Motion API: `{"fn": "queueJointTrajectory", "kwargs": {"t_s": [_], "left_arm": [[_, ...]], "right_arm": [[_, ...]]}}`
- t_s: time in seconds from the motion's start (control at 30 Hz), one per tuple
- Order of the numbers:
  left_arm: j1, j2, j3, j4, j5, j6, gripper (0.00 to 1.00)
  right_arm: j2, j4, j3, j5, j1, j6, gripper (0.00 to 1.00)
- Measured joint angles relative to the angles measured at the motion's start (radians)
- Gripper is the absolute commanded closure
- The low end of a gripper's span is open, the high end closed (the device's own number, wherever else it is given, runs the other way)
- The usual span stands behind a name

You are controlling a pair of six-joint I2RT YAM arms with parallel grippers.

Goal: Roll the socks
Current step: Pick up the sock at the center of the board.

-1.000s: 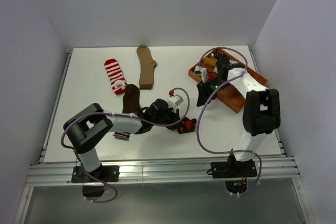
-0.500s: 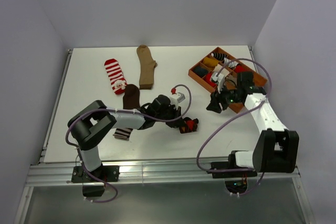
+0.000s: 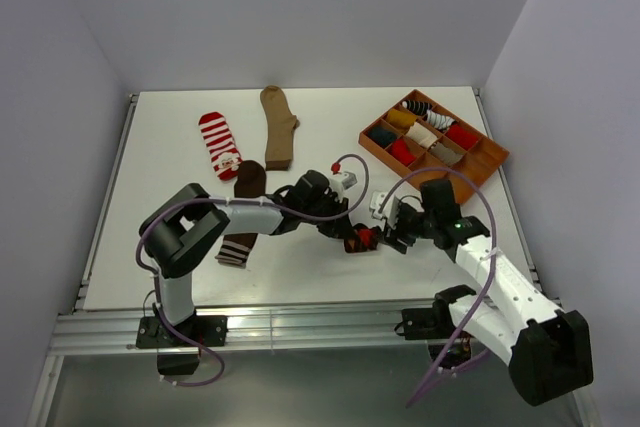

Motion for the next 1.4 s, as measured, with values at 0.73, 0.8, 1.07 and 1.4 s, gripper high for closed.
{"fn": "queueJointTrajectory", "kwargs": {"t_s": [0.73, 0.8, 1.07, 1.4], "left_arm": [[0.057, 0.086, 0.114, -0.123, 0.151, -0.025, 1.00], [0.060, 0.095, 0.129, -0.141, 0.161, -0.025, 1.00], [0.074, 0.126, 0.173, -0.192, 0.199, -0.025, 1.00], [0.090, 0.163, 0.232, -0.262, 0.249, -0.025, 1.00]], "right_arm": [[0.037, 0.192, -0.106, 0.382, 0.410, 0.002, 0.32], [0.045, 0.202, -0.114, 0.403, 0.429, -0.002, 0.32], [0.134, 0.254, -0.116, 0.470, 0.460, -0.041, 0.32], [0.246, 0.301, -0.095, 0.514, 0.477, -0.087, 0.33]]}}
